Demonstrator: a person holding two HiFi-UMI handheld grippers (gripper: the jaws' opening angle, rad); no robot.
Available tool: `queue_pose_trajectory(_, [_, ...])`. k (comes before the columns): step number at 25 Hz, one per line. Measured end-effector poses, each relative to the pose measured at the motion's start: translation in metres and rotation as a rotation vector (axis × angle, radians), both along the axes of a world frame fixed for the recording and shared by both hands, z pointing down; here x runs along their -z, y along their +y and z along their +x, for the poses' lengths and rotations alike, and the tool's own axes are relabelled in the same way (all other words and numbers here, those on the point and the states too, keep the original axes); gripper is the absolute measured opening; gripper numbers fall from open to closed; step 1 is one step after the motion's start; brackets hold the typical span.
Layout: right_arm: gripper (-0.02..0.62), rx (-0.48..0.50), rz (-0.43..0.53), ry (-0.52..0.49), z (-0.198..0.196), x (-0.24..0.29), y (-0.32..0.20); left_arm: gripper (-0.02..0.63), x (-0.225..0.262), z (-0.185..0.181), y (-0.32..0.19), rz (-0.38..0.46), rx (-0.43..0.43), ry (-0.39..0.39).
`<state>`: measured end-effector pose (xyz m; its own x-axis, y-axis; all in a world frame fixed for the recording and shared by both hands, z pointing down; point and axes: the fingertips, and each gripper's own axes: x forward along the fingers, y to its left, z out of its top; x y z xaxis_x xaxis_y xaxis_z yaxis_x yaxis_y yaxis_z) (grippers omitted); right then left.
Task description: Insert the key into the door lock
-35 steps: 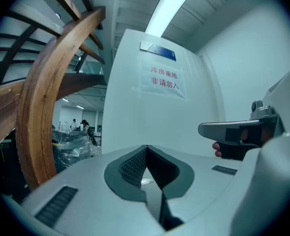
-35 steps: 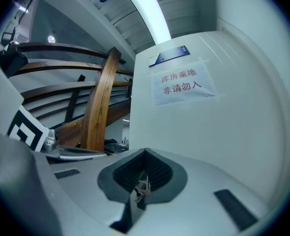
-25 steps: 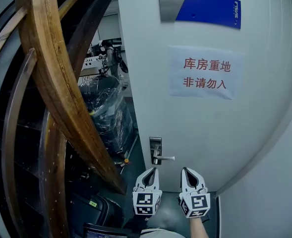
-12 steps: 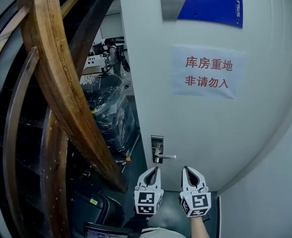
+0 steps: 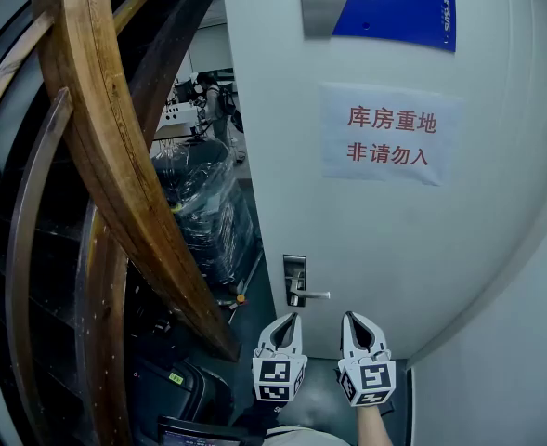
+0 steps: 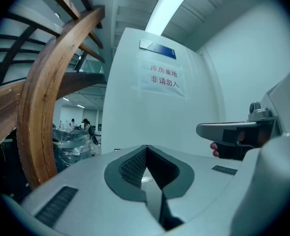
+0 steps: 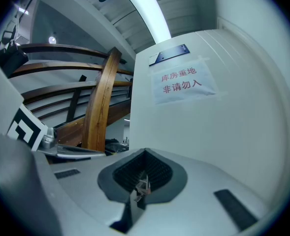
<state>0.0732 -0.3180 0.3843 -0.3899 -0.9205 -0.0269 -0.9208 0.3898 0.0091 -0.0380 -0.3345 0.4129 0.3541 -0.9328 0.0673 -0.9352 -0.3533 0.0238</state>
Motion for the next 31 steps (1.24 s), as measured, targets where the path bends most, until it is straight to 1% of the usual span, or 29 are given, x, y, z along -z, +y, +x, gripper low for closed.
queue_pose_trajectory(31, [0.005, 0.000, 0.001, -0.008, 0.0031, -0.0043, -0.0005, 0.005, -0.0014, 0.0054, 0.0025, -0.006, -0.003, -0.008])
